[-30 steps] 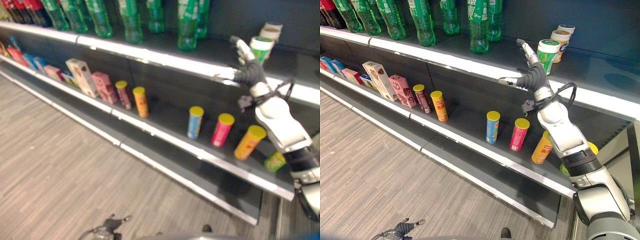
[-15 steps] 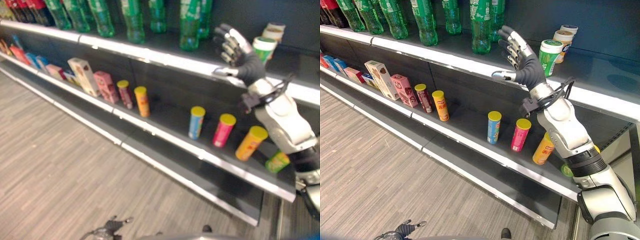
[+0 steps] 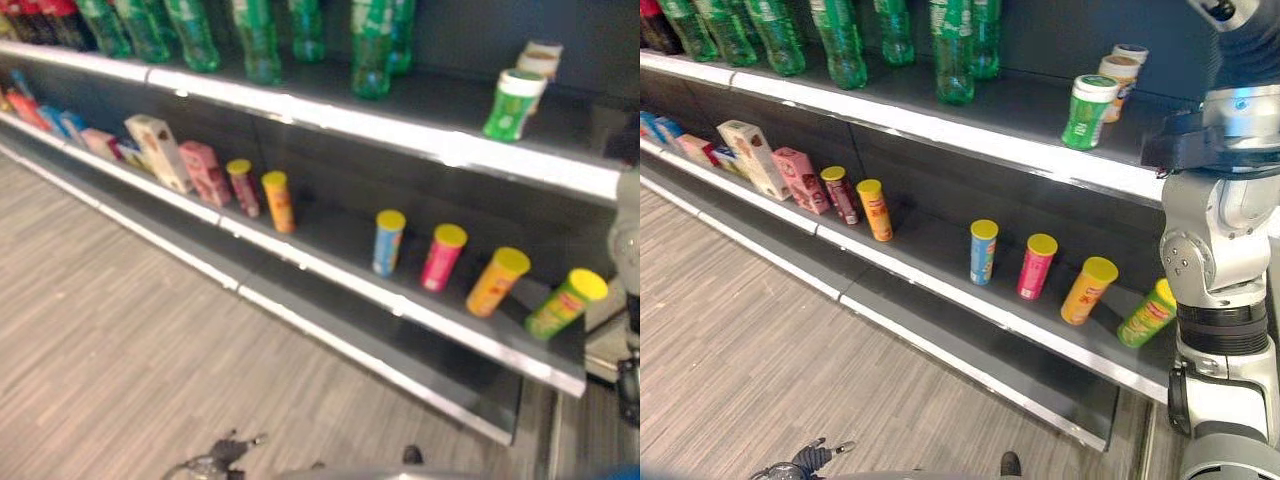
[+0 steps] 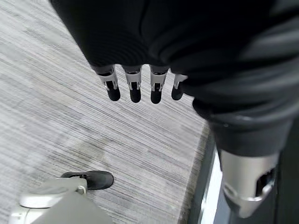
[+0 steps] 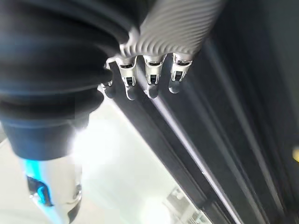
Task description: Put the goods on the table back onto the shelves and tidy them up.
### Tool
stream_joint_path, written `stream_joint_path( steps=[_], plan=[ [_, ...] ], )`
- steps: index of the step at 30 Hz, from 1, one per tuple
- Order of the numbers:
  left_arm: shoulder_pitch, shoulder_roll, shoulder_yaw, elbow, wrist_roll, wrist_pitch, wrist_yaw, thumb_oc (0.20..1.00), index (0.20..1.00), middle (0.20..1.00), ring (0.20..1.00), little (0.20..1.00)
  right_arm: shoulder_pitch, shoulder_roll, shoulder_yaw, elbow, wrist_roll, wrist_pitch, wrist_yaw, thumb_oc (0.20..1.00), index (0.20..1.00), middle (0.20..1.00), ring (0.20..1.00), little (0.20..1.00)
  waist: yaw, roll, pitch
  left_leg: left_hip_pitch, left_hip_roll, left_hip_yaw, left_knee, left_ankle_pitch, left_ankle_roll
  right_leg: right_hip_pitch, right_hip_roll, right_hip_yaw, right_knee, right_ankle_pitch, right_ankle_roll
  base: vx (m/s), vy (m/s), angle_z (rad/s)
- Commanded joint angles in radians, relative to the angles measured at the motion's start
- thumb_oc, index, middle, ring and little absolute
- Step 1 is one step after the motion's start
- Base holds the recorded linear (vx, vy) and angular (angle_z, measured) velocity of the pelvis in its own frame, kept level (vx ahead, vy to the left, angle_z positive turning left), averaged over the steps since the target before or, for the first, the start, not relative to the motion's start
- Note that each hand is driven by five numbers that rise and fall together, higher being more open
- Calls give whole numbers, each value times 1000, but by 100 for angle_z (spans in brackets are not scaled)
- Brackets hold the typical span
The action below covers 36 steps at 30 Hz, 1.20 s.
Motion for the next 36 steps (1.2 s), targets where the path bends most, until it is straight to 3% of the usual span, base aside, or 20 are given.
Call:
stream_joint_path(
  steps=[1,3,5,6,8,10,12,13,15,17,22,27,28,30,36],
  plan=[
    [-35,39,-38,17,-44,-40,-4,1000,1000,1000,1000,1000,-46,-27,-27,-26,-25,-19,3,1000,1000,1000,1000,1000,26,-16,14,-59,-33,-178,178,-168,-38,-20,-26,72,21,-96,24,-82,259,-93],
    [7,36,-54,-34,-25,-70,6,1000,1000,1000,1000,1000,36,-36,-68,-33,-55,-11,14,1000,1000,1000,1000,1000,31,-20,14,-13,-43,-273,136,-175,-21,-53,-32,117,49,-77,40,-66,295,-107],
    [21,35,-62,-60,-12,-72,-1,1000,1000,1000,1000,1000,100,-37,-117,-59,-82,0,15,1000,1000,1000,1000,1000,27,-18,7,14,-38,-278,94,-176,-4,-49,-42,115,58,-84,48,-72,341,-37],
    [32,38,-80,-83,18,-75,-12,1000,1000,1000,1000,1000,179,-37,-170,-58,-144,9,-15,1000,1000,1000,1000,1000,2,-18,3,42,-56,-270,28,-151,22,-72,-88,115,88,-55,79,-134,445,3],
    [57,52,-72,-101,35,-76,-15,1000,1000,1000,1000,1000,203,-15,-187,-65,-177,16,-37,1000,1000,1000,1000,1000,1,-20,3,98,-65,-230,-50,-129,44,-96,-121,134,103,17,105,-132,450,-18],
    [67,63,-56,-98,37,-74,-12,1000,1000,1000,1000,1000,201,9,-159,-63,-207,25,-55,1000,1000,1000,1000,1000,8,-11,25,117,-55,-179,-105,-90,48,-148,-138,96,121,94,103,-177,223,-87],
    [67,63,-55,-98,37,-74,-12,1000,1000,1000,1000,1000,200,10,-158,-62,-207,25,-55,1000,1000,1000,1000,1000,11,-10,22,118,-54,-174,-105,-95,50,-148,-136,98,119,89,103,-158,121,-132],
    [70,74,-42,-97,46,-71,-9,1000,1000,1000,1000,1000,194,9,-149,-56,-243,31,-75,1000,1000,1000,1000,1000,19,3,37,99,-43,-125,-105,-76,53,-162,-159,-9,130,56,93,-325,204,-106],
    [66,83,-22,-88,55,-62,-1,1000,1000,1000,1000,1000,193,-13,-159,-41,-291,39,-111,1000,1000,1000,1000,1000,26,1,37,74,-35,-72,-105,-58,59,-137,-141,-82,182,-5,79,-376,190,-156],
    [65,85,-13,-73,58,-55,7,1000,1000,1000,1000,1000,173,-33,-164,-29,-333,43,-143,1000,1000,1000,1000,1000,45,-5,34,62,-27,-37,-105,-47,66,-97,-115,-126,253,-85,61,-250,63,-107],
    [95,79,2,-59,51,-43,13,1000,1000,1000,1000,1000,125,-83,-147,27,-374,61,-177,1000,1000,1000,1000,1000,91,-41,9,23,-15,53,-105,-23,67,5,-74,-177,348,-208,40,-170,-23,-77],
    [107,71,12,-65,64,-44,15,1000,1000,1000,1000,1000,153,-140,-190,59,-413,67,-218,1000,1000,1000,1000,1000,117,-66,-15,-6,-6,125,-105,-18,56,51,-69,-163,251,-201,53,-65,-90,-57],
    [107,71,12,-65,64,-44,15,1000,1000,1000,1000,1000,154,-140,-191,59,-413,67,-218,1000,1000,1000,1000,1000,118,-66,-15,-5,-6,126,-105,-19,56,52,-68,-162,249,-199,53,-44,-124,-41],
    [117,64,29,-63,70,-46,25,1000,1000,1000,1000,1000,157,-174,-198,86,-426,78,-236,1000,1000,1000,1000,1000,124,-68,-26,-12,5,163,-105,-22,46,73,-114,-189,148,-168,64,-22,-118,-33],
    [127,43,40,-56,80,-52,30,1000,1000,1000,1000,1000,258,-209,-243,174,-441,99,-248,1000,1000,1000,1000,1000,129,-63,-40,-13,33,201,-105,-17,19,133,-109,-175,2,-126,73,22,-150,-41]
  ],
)
